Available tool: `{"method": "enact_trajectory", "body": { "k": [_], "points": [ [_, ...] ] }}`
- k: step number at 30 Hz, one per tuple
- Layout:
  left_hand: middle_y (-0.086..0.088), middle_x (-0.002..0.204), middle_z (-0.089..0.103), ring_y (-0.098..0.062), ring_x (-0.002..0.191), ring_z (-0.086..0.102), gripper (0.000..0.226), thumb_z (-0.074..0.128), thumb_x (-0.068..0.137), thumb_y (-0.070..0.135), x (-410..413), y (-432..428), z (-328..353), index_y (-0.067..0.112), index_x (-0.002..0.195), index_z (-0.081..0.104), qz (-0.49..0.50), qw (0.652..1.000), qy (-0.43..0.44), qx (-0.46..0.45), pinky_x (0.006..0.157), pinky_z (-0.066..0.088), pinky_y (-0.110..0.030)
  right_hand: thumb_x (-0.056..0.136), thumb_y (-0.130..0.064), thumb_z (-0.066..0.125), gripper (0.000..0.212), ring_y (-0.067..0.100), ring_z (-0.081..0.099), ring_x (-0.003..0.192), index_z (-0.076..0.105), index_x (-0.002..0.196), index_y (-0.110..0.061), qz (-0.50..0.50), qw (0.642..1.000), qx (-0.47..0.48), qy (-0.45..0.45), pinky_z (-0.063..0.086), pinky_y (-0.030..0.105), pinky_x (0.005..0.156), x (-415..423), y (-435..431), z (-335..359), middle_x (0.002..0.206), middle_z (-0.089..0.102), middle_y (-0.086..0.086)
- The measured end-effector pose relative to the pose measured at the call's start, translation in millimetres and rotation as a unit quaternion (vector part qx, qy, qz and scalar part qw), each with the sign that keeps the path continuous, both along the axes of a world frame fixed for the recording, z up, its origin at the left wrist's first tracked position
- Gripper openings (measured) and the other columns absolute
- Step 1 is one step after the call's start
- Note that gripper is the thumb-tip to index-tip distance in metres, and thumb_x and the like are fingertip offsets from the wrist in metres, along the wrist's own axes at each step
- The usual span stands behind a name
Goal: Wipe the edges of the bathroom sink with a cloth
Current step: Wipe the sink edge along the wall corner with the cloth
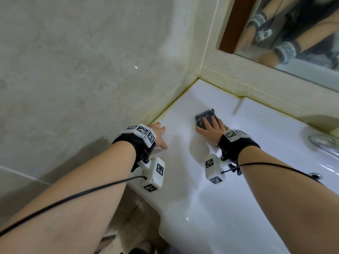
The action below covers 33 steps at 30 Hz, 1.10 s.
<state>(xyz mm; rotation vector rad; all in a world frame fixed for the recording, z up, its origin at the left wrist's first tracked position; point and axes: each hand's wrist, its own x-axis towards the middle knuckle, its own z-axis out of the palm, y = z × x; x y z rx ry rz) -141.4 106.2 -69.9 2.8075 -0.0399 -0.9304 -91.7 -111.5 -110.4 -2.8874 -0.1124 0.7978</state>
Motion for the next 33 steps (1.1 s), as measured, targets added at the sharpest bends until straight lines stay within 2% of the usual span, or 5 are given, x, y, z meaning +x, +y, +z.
{"method": "enact_trajectory", "body": {
  "k": [8,12,19,30,33],
  "points": [
    [-0.004,0.160,-0.005,-0.020,0.148,0.004,0.083,0.061,0.088,0.034,-3.7,2.9,-1.6,0.016,0.152,0.010,0.003,1.000,-0.014,-0.007,0.120,0.016,-0.034,0.082,-0.073,0.022,0.074,0.019,-0.019,0.143,-0.006,0.143,-0.043,0.080,0.997,0.010,0.017,-0.010,0.043,0.114,-19.2,61.9,7.8,0.155,-0.020,-0.008],
    [-0.002,0.160,-0.004,-0.019,0.148,0.007,0.082,0.061,0.088,0.034,-4.1,7.1,-1.3,0.018,0.151,0.012,0.006,1.000,-0.011,-0.007,0.119,0.016,-0.031,0.087,-0.065,0.024,0.063,0.025,-0.020,0.142,0.003,0.143,-0.046,0.142,0.990,-0.009,0.021,-0.009,0.046,0.113,-11.8,56.7,7.7,0.155,-0.021,-0.004],
    [0.000,0.160,-0.004,-0.020,0.146,0.015,0.078,0.063,0.087,0.033,-14.2,18.2,-6.1,0.023,0.150,0.018,0.027,0.999,-0.009,-0.025,0.118,0.022,-0.033,0.083,-0.071,0.023,0.073,0.021,-0.015,0.144,-0.003,0.144,-0.042,0.026,0.999,0.017,0.008,-0.008,0.043,0.115,2.5,40.6,8.8,0.156,-0.017,-0.006],
    [-0.003,0.160,-0.001,-0.020,0.147,0.012,0.072,0.058,0.091,0.031,-13.3,19.7,7.6,0.018,0.150,0.020,0.025,0.999,-0.005,-0.019,0.115,0.020,-0.027,0.085,-0.069,0.021,0.066,0.023,-0.018,0.143,0.003,0.144,-0.046,0.159,0.987,-0.013,0.022,-0.008,0.045,0.114,-8.1,91.5,6.0,0.155,-0.019,-0.006],
    [-0.002,0.160,0.002,-0.019,0.147,0.013,0.072,0.059,0.090,0.031,-17.1,25.9,5.5,0.019,0.151,0.020,0.027,0.999,-0.006,-0.019,0.117,0.018,-0.028,0.086,-0.067,0.023,0.065,0.023,-0.017,0.143,0.005,0.144,-0.045,0.128,0.992,-0.003,0.017,-0.008,0.045,0.114,4.6,67.1,9.8,0.156,-0.018,-0.006]
  ]
}}
